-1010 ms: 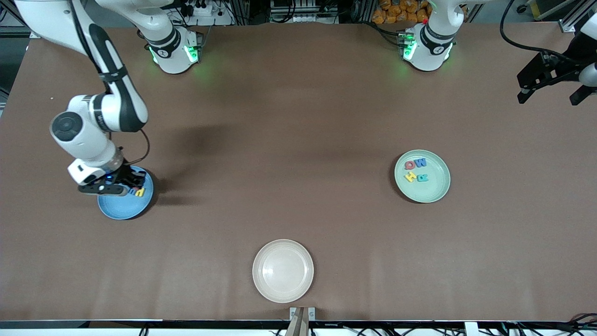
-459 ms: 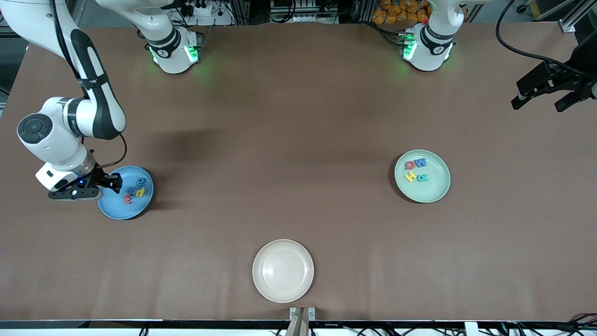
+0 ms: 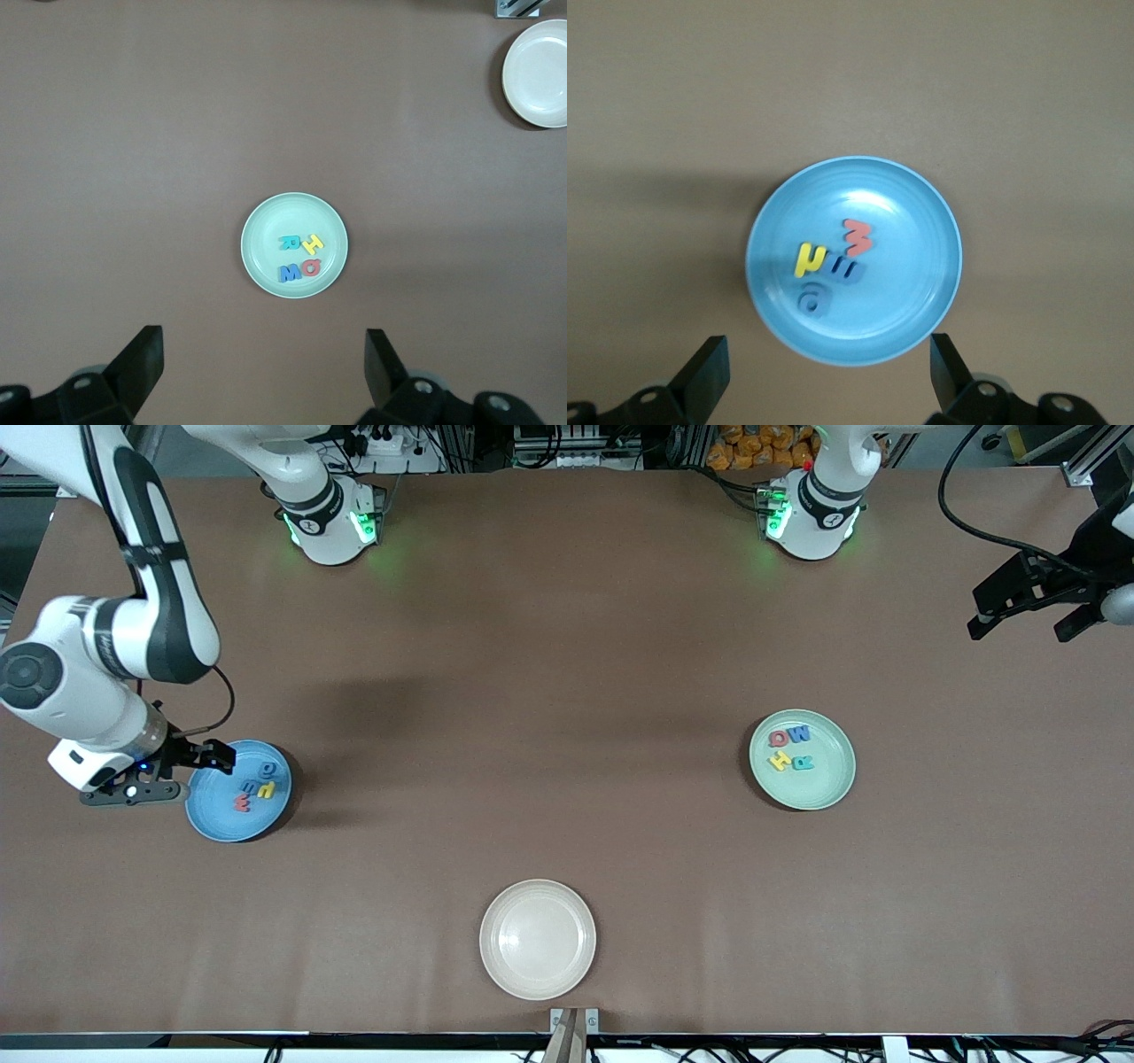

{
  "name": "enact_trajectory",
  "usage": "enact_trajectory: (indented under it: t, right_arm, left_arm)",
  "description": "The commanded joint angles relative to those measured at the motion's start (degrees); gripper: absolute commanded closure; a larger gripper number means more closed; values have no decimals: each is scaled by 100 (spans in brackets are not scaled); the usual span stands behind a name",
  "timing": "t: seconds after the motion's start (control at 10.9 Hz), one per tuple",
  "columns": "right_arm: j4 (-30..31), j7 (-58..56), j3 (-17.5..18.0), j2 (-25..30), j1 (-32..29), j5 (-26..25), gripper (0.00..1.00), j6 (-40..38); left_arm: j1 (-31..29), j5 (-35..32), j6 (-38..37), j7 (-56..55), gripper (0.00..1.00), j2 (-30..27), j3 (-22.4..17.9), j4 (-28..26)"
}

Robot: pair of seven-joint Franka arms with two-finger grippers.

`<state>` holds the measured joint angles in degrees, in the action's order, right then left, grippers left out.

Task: Sort upper and lower case letters into plates
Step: 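Release the pink m in the blue plate and withdraw the right gripper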

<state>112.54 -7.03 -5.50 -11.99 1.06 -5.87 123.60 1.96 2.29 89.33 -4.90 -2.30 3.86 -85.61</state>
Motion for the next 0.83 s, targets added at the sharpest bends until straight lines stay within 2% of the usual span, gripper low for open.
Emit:
enact_trajectory:
  t: [0.0,0.18,0.37,0.55,0.73]
  right_arm:
    - [-162,132,505,424,-387,-28,0,-651]
    - [-818,185,664,557,-387,-19,0,-1632]
    - [-1801,185,691,584,-308,-11,0,-2530]
    - [-2611,185,805,584,-264,-2,0,-2998]
    - [-3035,193,937,723,-282,7,0,-3184]
  left_arm:
    - [58,-141,32,155,0,-7,-8,0]
    - [41,-141,23,209,0,2,9,-87]
    - [50,-141,23,209,0,2,10,-158]
    - [58,-141,58,209,0,124,10,-167]
    - [85,-141,172,209,0,186,10,-176]
